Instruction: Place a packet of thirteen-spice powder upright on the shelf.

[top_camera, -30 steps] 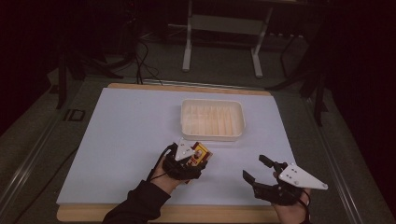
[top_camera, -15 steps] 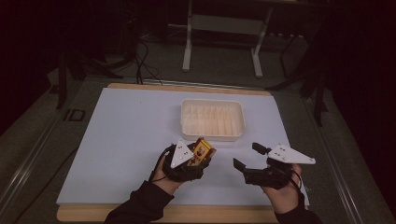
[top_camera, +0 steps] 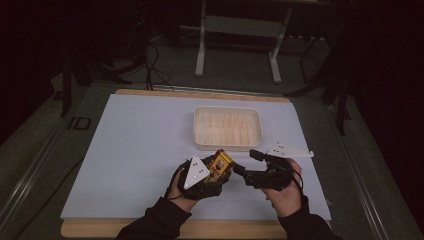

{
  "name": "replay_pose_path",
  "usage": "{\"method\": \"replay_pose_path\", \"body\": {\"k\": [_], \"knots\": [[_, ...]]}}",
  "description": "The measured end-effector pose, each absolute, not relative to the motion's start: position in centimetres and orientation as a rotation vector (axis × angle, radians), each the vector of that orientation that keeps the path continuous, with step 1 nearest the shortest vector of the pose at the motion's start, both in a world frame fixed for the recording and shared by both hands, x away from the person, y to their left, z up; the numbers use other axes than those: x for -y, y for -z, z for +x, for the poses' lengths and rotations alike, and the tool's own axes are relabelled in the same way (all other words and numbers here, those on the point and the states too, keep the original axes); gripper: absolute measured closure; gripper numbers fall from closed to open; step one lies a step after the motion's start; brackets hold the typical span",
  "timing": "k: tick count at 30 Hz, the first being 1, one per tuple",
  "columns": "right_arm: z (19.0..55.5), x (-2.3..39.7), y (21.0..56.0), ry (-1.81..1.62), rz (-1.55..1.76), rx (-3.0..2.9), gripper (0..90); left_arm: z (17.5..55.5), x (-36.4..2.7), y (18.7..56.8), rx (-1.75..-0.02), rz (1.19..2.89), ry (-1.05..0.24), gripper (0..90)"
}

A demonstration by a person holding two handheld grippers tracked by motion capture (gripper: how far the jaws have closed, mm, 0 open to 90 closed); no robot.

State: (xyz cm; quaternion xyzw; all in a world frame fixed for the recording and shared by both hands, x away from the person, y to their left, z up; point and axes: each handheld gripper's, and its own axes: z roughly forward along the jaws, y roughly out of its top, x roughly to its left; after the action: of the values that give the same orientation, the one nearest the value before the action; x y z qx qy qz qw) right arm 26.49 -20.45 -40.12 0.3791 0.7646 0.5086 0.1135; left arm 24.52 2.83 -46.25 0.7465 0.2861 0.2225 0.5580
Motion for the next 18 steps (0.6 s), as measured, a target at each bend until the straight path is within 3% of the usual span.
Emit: {"method": "replay_pose_path", "body": {"k": [1, 4, 13, 18], "knots": [[26.5, 19.6, 40.0, -1.523, 1.105, -2.256, 30.8, 24.3, -2.7, 46.2, -0.663, 1.741, -0.543, 32.5], [26.6, 19.1, 40.0, -1.560, 1.103, -2.280, 38.5, 24.1, -2.7, 45.9, -0.670, 1.703, -0.557, 32.5], [26.9, 18.2, 39.8, -1.561, 1.115, -2.330, 54.4, 24.0, -2.8, 46.1, -0.662, 1.678, -0.549, 32.5], [27.2, 18.0, 39.9, -1.565, 1.137, -2.342, 53.8, 23.9, -2.9, 46.1, -0.652, 1.670, -0.559, 32.5]]}}
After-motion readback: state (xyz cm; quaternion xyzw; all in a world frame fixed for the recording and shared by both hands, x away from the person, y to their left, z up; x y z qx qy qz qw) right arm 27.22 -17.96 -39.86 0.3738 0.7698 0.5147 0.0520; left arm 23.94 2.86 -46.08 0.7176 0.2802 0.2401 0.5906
